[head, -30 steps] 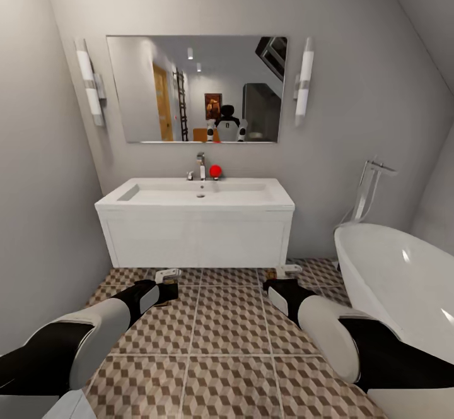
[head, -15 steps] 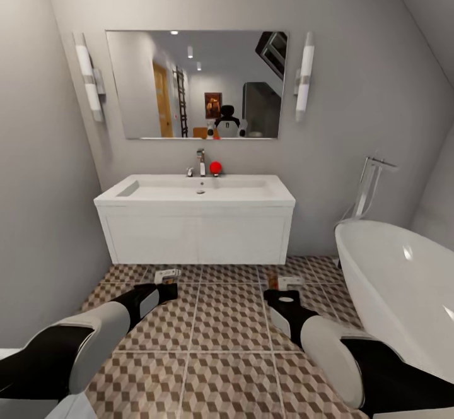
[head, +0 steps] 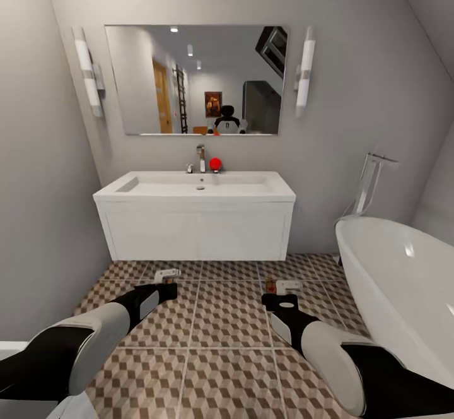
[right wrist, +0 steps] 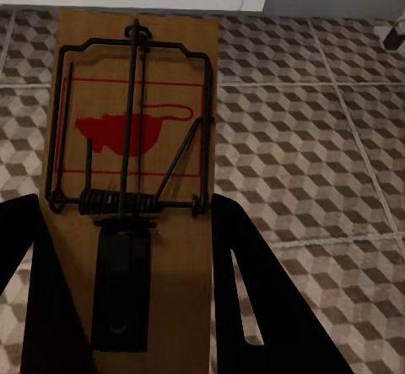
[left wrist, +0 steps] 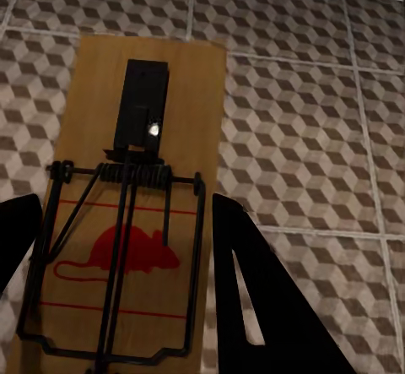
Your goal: Take the four mousetraps from the cabinet in the bathroom and place them on the bathroom floor. Make sure all four end up on the same floor surface, and ensure that at least two of them are either under or directly next to the same bathroom sink.
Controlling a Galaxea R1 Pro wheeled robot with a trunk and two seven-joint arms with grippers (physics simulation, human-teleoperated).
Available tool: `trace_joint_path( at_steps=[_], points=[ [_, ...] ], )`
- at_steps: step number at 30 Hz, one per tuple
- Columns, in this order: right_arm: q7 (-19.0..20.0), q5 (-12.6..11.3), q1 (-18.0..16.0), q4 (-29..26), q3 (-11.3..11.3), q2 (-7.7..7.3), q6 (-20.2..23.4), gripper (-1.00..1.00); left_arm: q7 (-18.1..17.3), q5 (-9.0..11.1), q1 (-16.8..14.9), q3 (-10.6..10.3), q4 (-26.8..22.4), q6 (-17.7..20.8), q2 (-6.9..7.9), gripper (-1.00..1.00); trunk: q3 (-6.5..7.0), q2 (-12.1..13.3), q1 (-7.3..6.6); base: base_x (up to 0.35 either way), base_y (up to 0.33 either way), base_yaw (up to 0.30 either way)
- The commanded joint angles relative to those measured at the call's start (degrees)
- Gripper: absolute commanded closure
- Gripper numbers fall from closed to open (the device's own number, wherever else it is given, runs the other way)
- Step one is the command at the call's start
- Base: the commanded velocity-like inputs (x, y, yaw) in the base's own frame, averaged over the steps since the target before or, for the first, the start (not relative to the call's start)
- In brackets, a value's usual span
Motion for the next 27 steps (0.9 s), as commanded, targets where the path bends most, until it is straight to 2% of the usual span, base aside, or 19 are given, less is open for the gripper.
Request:
trace_joint_path(
  at_steps=[1, 5, 8, 10, 14, 18, 27],
  points=[
    [-0.21, 0.45, -0.08, 0.06, -0.45, 0.01, -0.34, 1.00, -0.06, 0.31, -0.04, -0.41, -0.02, -0.53, 0.00, 1.00, -0.24, -0.45, 0.22, 0.000, 0.000, 0.000],
    [-0.20, 0.53, -0.07, -0.15, -0.40, 0.07, -0.34, 1.00, -0.03, -0.88, -0.04, -0.48, -0.08, -1.83, -0.08, 1.00, -0.96, -2.05, 1.10, 0.000, 0.000, 0.000],
    [-0.20, 0.55, -0.07, -0.24, -0.39, 0.10, -0.34, 1.00, 0.01, -2.60, -0.04, -0.57, -0.18, -2.32, -0.39, 1.00, -1.50, -3.25, 1.76, 0.000, 0.000, 0.000],
    [-0.20, 0.55, -0.07, -0.26, -0.39, 0.10, -0.34, 1.00, 0.02, -3.43, -0.04, -0.59, -0.51, -2.63, -0.92, 1.00, -1.86, -4.06, 2.20, 0.000, 0.000, 0.000],
    [-0.20, 0.56, -0.10, -0.28, -0.39, 0.03, -0.34, 1.00, 0.95, -4.91, -0.04, -0.74, -1.02, -4.62, -2.89, 1.00, -2.58, -5.66, 3.08, 0.000, 0.000, 0.000],
    [-0.20, 0.56, -0.11, -0.34, -0.39, 0.01, -0.36, 1.00, 2.23, -5.43, -0.04, -0.78, -1.01, -5.24, -3.27, 1.00, -3.29, -7.27, 3.95, 0.000, 0.000, 0.000],
    [-0.20, 0.55, -0.07, -0.37, -0.39, 0.00, -0.43, 1.00, 2.05, -5.56, -0.04, -0.79, -0.99, -5.72, -2.71, 1.00, -4.91, -10.88, 5.93, 0.000, 0.000, 0.000]
  ],
)
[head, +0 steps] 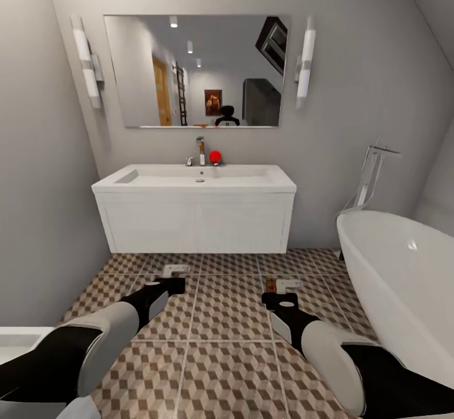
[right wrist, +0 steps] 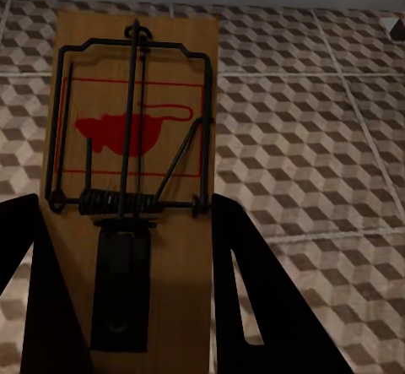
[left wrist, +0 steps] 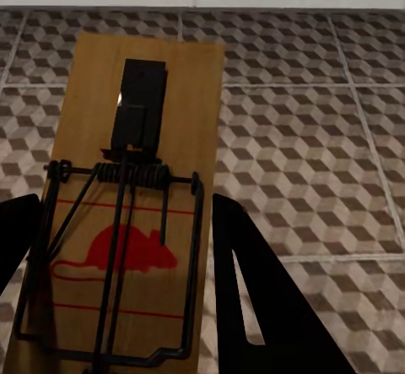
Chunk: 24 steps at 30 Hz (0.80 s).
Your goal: Take the four mousetraps from the cabinet in the bathroom and place them on the bathroom floor. Make sure all four end up on the same floor surface, and ensure that at least two of them are either under or directly next to the same bathroom sink.
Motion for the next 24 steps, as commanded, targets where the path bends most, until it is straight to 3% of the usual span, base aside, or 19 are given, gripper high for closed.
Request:
trace_joint_path(
  at_steps=[1, 13, 24],
  points=[
    [-0.21, 0.45, -0.06, 0.11, -0.48, 0.01, -0.28, 1.00, 0.04, 0.27, -0.02, -0.43, -0.09, 0.25, 0.13, 1.00, -0.24, -0.44, 0.22, 0.000, 0.000, 0.000],
    [-0.21, 0.37, -0.08, 0.11, -0.48, -0.08, -0.28, 1.00, -4.49, 0.41, -0.02, -0.43, -0.16, 0.22, 2.11, 1.00, -2.40, -5.26, 2.85, 0.000, 0.000, 0.000],
    [-0.21, 0.31, -0.06, 0.11, -0.48, -0.08, -0.66, 1.00, -8.71, 0.37, -0.02, -0.47, -0.18, 0.15, 2.49, 1.00, -4.37, -9.67, 5.27, 0.000, 0.000, 0.000]
  ],
)
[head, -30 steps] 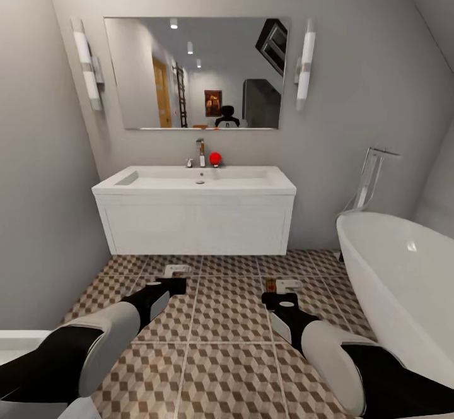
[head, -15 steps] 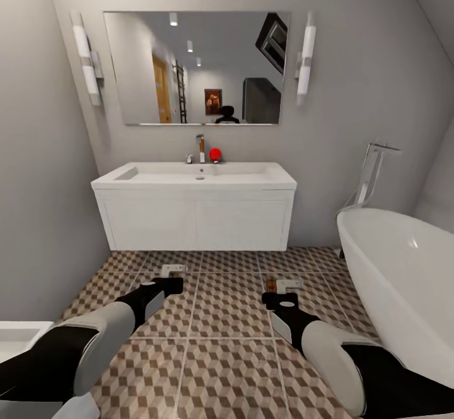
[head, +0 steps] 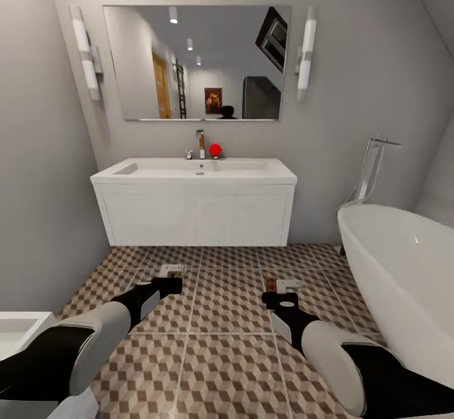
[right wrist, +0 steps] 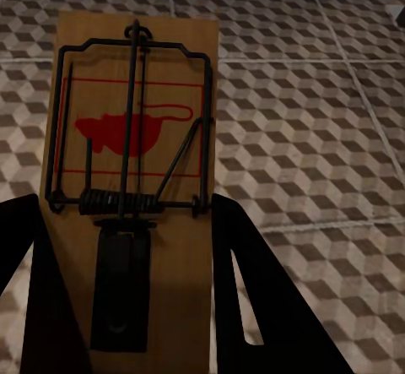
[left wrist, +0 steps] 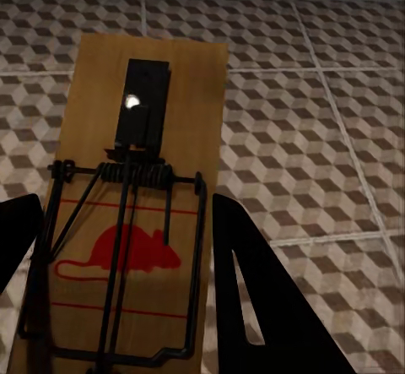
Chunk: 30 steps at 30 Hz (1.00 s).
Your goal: Take the four mousetraps from the cabinet in the bathroom and place them on the bathroom floor. Make sure all four end up on the same floor surface, and ensure that at least two of them are either under or directly next to the same bathroom sink.
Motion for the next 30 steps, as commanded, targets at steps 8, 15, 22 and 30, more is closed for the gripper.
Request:
trace_joint_path(
  at_steps=[8, 15, 22, 30],
  points=[
    [-0.21, 0.46, -0.06, 0.06, -0.48, 0.05, -0.91, 1.00, -1.08, 0.27, -0.02, -0.44, -0.08, 0.21, 0.21, 1.00, -1.50, -3.25, 1.75, 0.000, 0.000, 0.000],
    [-0.20, 0.49, -0.07, -0.21, -0.19, -0.02, -1.35, 1.00, -1.07, 0.34, -0.02, -0.42, -0.08, 0.21, 0.22, 1.00, -2.75, -6.06, 3.29, 0.000, 0.000, 0.000],
    [-0.13, 0.58, -0.08, -0.24, -0.05, -0.34, -1.39, 1.00, -0.94, 0.44, -0.02, -0.43, 0.00, 0.21, 0.25, 1.00, -4.01, -8.87, 4.83, 0.000, 0.000, 0.000],
    [-0.13, 0.66, -0.12, -0.24, -0.12, -0.34, -1.39, 1.00, -0.68, 0.57, -0.02, -0.43, 0.25, 0.21, 0.29, 1.00, -5.45, -12.07, 6.58, 0.000, 0.000, 0.000]
  ],
)
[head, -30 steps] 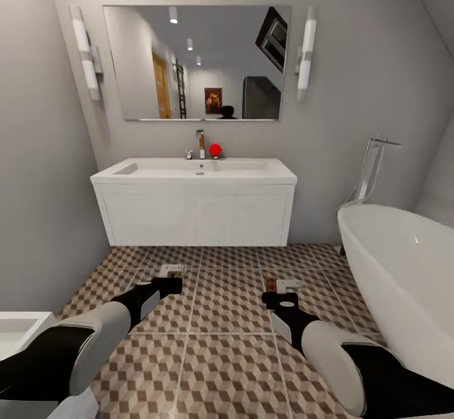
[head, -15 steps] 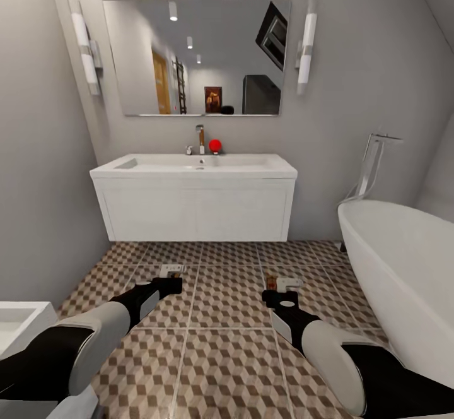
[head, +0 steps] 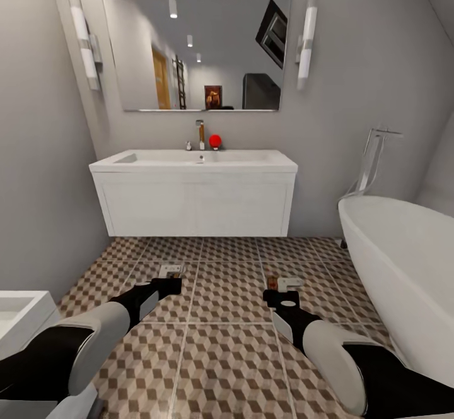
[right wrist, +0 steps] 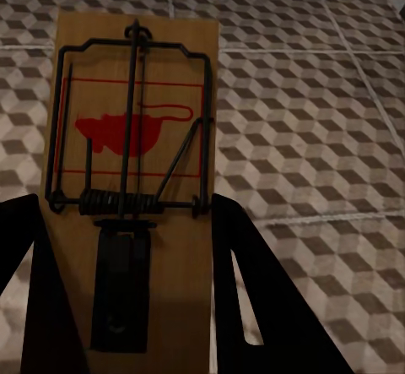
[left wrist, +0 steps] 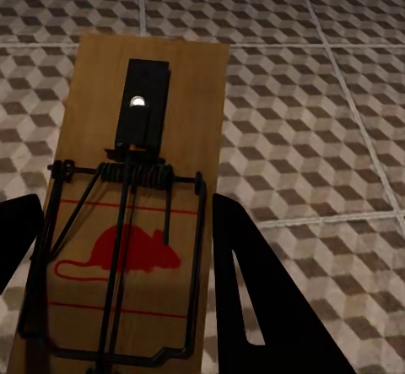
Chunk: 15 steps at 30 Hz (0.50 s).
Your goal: Take the four mousetraps from the cabinet in the bathroom and place them on the bathroom floor. Make sure all four end up on the same floor surface, and ensure that at least two of them are either under or directly next to the same bathroom sink.
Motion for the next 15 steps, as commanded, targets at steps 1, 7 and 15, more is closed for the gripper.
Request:
trace_joint_path(
  at_steps=[1, 7, 15],
  points=[
    [-0.21, 0.45, -0.03, 0.08, -0.45, 0.01, -0.21, 1.00, -0.13, 0.35, -0.02, -0.41, 0.00, 0.23, 0.21, 1.00, -0.24, -0.44, 0.21, 0.000, 0.000, 0.000],
    [-0.21, 0.45, -0.05, 0.08, -0.46, 0.01, -0.19, 1.00, -0.09, 0.52, -0.02, -0.35, 0.11, 0.23, 1.40, 1.00, -1.32, -2.85, 1.53, 0.000, 0.000, 0.000],
    [-0.21, 0.46, -0.05, 0.08, -0.42, 0.00, -0.19, 1.00, -0.09, 0.55, -0.02, -0.34, 0.13, 0.23, 1.60, 1.00, -2.84, -5.28, 2.90, 0.000, 0.000, 0.000]
  ],
)
